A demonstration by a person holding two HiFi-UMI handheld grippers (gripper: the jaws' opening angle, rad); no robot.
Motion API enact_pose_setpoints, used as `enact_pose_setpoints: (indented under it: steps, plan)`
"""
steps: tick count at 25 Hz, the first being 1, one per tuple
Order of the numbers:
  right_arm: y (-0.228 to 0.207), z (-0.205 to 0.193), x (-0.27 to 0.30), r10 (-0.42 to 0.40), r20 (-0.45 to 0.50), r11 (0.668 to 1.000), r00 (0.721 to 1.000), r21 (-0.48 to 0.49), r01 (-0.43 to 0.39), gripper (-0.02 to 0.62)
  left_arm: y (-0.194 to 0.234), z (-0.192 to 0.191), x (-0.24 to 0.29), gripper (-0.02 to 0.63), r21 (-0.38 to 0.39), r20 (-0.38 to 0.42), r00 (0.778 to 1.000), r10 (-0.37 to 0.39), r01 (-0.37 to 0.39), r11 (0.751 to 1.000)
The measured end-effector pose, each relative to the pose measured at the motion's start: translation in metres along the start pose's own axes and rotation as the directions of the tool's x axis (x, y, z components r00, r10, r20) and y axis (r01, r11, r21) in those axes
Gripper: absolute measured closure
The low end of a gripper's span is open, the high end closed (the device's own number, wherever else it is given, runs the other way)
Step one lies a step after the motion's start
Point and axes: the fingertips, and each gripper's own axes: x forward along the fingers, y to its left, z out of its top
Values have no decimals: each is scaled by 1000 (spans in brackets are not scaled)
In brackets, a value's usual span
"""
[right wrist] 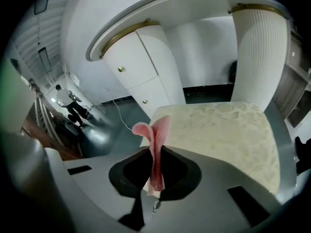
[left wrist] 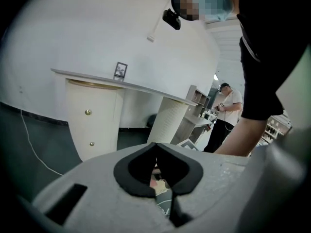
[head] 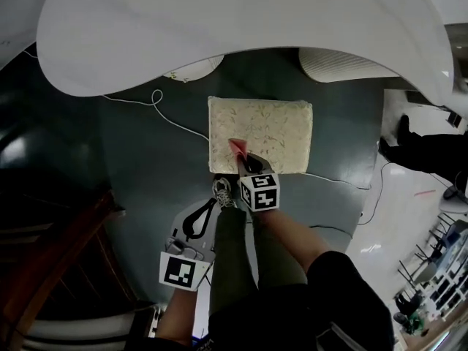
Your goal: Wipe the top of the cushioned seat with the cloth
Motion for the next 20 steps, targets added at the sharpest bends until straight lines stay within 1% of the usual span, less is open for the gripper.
enact_pose_setpoints:
  steps: [3, 5, 7, 9, 13, 17, 20]
  plan:
    - [42, -10, 26, 50, -40, 998, 998, -34, -52, 569, 14, -11, -16, 589, -18, -7, 999, 36, -36, 999]
    - [63, -16, 41, 73, -62, 995, 995, -63, -76, 569, 22, -17, -24, 589, -24, -8, 998, 55, -55, 998]
    - [76, -20, 53, 77, -81, 992, 994, -97, -85, 569, 28, -20, -30, 589, -31, -5, 998, 69, -69, 997]
    - [82, -25, 63, 69, -101, 991, 992, -107, -80, 569, 32, -22, -35, 589, -40, -1, 997, 79, -79, 996]
    - [76, -36, 70, 29, -133, 994, 991, -101, -43, 569, 35, -27, -38, 589, -46, -15, 997, 79, -79, 996]
    - [58, -37, 63, -12, -123, 996, 992, -87, 1, 569, 32, -25, -35, 589, -29, -12, 998, 55, -55, 998]
    - [36, -38, 49, -41, -112, 996, 993, -81, 32, 569, 26, -22, -29, 588, -20, -11, 999, 31, -31, 999]
